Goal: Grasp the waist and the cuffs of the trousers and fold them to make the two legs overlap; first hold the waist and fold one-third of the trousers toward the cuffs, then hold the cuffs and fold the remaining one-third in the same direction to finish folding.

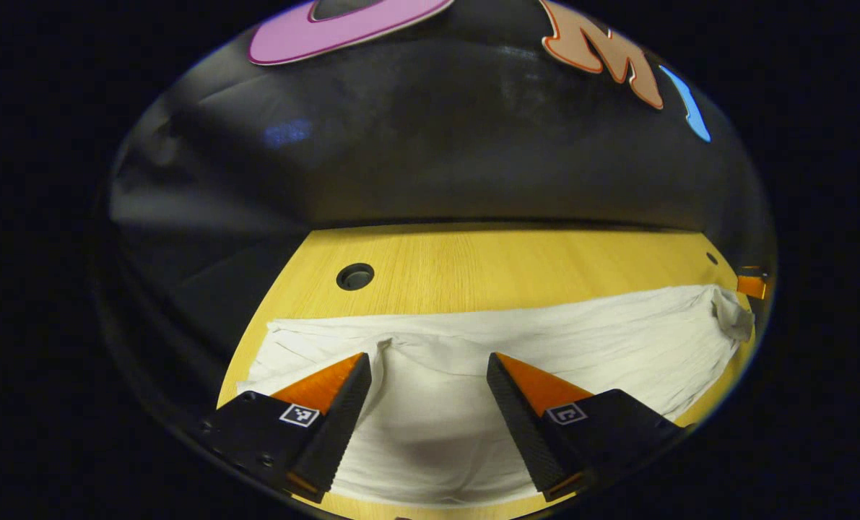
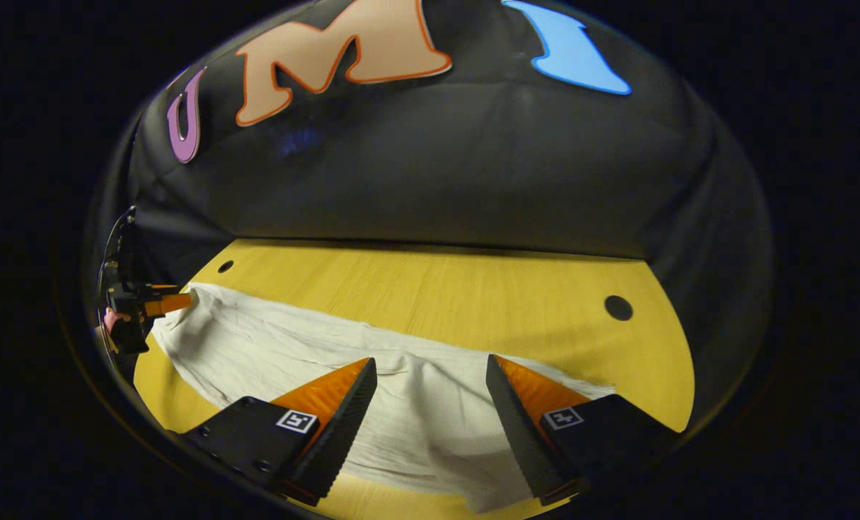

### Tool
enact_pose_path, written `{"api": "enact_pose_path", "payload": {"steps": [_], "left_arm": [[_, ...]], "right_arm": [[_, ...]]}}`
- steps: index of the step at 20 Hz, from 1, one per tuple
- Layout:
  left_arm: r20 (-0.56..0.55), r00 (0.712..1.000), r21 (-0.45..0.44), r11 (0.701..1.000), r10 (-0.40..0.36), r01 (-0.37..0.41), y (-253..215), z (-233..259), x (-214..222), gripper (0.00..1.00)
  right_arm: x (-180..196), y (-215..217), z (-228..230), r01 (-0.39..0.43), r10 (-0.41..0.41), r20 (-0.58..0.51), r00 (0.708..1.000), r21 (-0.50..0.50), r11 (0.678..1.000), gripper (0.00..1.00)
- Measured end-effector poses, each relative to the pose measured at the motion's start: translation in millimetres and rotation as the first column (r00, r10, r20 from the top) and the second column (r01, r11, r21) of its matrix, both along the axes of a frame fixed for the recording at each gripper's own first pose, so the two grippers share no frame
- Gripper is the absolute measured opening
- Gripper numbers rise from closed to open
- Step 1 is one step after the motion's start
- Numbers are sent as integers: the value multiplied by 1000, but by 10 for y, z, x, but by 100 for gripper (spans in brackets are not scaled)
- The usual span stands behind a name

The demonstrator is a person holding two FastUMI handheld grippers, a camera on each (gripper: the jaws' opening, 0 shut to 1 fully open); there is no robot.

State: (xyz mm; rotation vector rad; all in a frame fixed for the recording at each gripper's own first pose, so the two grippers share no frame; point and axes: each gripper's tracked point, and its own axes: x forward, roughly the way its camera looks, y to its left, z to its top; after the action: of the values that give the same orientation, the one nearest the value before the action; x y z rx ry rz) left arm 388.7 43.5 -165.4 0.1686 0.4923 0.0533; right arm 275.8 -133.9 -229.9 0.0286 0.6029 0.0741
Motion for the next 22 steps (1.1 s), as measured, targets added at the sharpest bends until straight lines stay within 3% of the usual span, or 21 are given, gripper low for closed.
{"api": "enact_pose_path", "payload": {"steps": [4,7,8,10,14,15,16,22], "left_arm": [[65,998,-30,999,-24,26,-49,83,12,97],[97,995,-44,999,-26,31,-50,80,39,96],[99,995,-52,998,-27,33,-54,80,40,96],[97,995,-57,998,-9,15,-36,49,38,96],[94,994,-96,995,46,-37,-59,26,84,95],[98,993,-100,994,61,-51,-55,26,115,95],[107,991,-102,993,76,-65,-47,61,150,95],[164,976,-110,986,144,-127,-94,252,221,95]], "right_arm": [[-502,-836,156,154,-154,10,988,9,988,98],[-967,-1373,-16,254,-253,-50,966,0,967,97],[-1099,-1492,-119,277,-277,-71,958,-5,961,92],[-1371,-1687,-276,295,-296,-116,948,-20,955,96],[-1591,-1686,-589,285,-283,-182,942,-16,958,97],[-1582,-1657,-660,282,-278,-196,940,-5,959,92],[-1576,-1614,-724,277,-269,-209,940,9,961,97],[-1323,-1386,-939,253,-218,-235,947,131,958,96]]}}
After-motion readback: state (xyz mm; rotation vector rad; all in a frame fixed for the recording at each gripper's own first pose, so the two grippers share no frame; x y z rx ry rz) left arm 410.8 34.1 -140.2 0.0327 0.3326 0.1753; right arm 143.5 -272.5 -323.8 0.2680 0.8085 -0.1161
